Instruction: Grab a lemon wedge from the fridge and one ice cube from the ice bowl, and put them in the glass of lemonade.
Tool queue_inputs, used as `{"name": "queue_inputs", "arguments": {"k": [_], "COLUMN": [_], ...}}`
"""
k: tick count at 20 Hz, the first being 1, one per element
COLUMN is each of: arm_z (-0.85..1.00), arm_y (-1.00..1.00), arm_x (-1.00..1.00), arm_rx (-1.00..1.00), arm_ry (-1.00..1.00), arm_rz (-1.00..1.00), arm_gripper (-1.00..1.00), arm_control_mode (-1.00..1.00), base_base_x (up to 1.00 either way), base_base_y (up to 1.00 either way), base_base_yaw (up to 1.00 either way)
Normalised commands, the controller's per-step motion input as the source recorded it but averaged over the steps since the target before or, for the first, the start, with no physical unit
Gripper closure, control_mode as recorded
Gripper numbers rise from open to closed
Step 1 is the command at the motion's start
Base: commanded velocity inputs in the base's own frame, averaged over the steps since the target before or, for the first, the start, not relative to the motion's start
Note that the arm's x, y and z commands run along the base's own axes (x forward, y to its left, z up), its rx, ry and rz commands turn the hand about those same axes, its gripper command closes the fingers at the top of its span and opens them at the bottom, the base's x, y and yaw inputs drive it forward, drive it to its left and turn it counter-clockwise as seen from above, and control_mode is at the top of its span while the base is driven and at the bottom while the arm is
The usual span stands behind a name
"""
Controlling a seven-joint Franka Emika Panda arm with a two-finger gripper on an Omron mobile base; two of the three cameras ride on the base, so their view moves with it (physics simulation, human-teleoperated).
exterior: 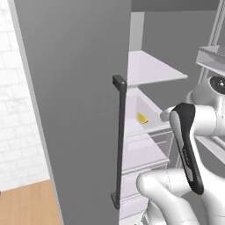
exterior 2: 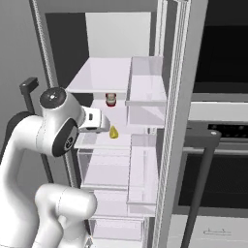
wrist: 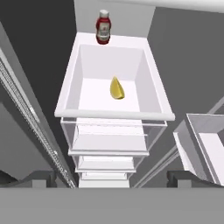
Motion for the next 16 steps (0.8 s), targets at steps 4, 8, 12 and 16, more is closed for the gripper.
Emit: {"name": "queue_inputs", "arguments": {"k": [4, 8, 12, 16], "arm_z": [0.00, 0.00, -0.08, -0.21], "arm_y": [0.00, 0.00, -0.04, -0.21], "arm_x": [0.00, 0.00, 0.35, 0.40], "arm_rx": [0.00, 0.00, 0.00, 0.00], "arm_ry": [0.00, 0.00, 0.00, 0.00], "arm_rz": [0.00, 0.00, 0.05, 0.06], "arm_gripper": [-1.00, -1.00, -1.00, -1.00], "arm_control_mode": [1.00, 1.00, -1.00, -1.00], "base_base_x": [0.39, 0.29, 0.00, 0.00], "base_base_y": [-0.27, -0.08, 0.00, 0.00], "base_base_yaw": [0.08, 0.07, 0.00, 0.00]}}
